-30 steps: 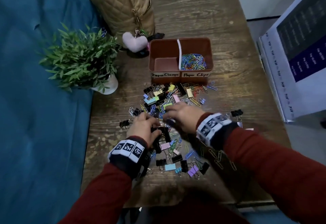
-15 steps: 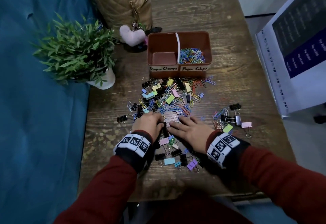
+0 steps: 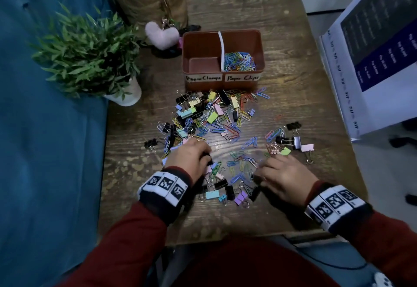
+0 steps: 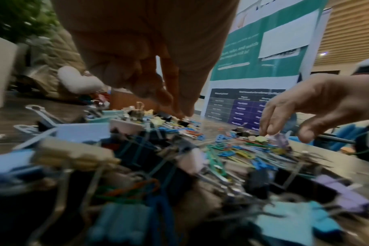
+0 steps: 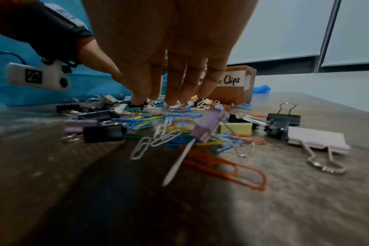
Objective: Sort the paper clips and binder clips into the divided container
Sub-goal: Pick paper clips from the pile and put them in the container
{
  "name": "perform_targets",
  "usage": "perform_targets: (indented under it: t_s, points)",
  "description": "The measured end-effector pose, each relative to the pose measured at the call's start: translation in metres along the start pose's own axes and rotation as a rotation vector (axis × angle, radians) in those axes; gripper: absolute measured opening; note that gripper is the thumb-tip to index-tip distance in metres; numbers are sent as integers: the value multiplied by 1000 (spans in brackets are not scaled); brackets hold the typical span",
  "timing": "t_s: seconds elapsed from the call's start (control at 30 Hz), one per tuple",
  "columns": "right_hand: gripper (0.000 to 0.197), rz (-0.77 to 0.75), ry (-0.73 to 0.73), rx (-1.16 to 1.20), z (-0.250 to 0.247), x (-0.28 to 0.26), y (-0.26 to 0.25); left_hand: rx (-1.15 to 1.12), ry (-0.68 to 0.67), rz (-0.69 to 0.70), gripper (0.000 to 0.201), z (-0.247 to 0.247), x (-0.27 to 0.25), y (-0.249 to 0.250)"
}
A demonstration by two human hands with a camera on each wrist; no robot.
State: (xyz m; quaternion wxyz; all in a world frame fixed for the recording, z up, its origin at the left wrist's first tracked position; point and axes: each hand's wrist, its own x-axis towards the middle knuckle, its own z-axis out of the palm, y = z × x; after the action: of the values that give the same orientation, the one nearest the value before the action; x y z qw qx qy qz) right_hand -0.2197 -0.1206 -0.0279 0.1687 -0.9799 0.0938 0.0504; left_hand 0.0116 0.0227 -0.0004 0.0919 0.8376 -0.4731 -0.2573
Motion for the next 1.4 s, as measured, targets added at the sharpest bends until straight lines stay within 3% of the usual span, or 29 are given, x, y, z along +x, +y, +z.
perform_targets:
  t_s: [0.1,0.23,0.37,0.6,0.87,0.93,1.03,1.13,1.27,1.4]
  points:
    - [24,-74,-40,-17,6,-5,-19,93,-152,117,28,17,-8,18]
    - [27,-70,-107,-76,23,-3,-32,224,-253,229,48,40,-18,25]
    - [4,-31,-38,-16,34,-9,-25,262,-277,293,37,49,-25,19]
    - [34,104,49,196,20,-32,-14,228,-238,252,28,37,-24,4]
    - [31,329,233,385,17,-41,-4,163,-193,248,27,45,-10,40]
    - [32,376,276,504,17,-38,-4,138,-204,218,33,50,-3,49]
    - [40,420,324,551,16,-33,-2,106,-256,129,63,54,6,57]
    - [31,455,396,545,14,-36,4,117,-275,79,74,54,14,60]
    - [24,605,482,469,11,-55,24,79,-274,65,59,56,26,61]
    - [26,691,330,323,16,-74,36,45,-238,67,39,53,36,62]
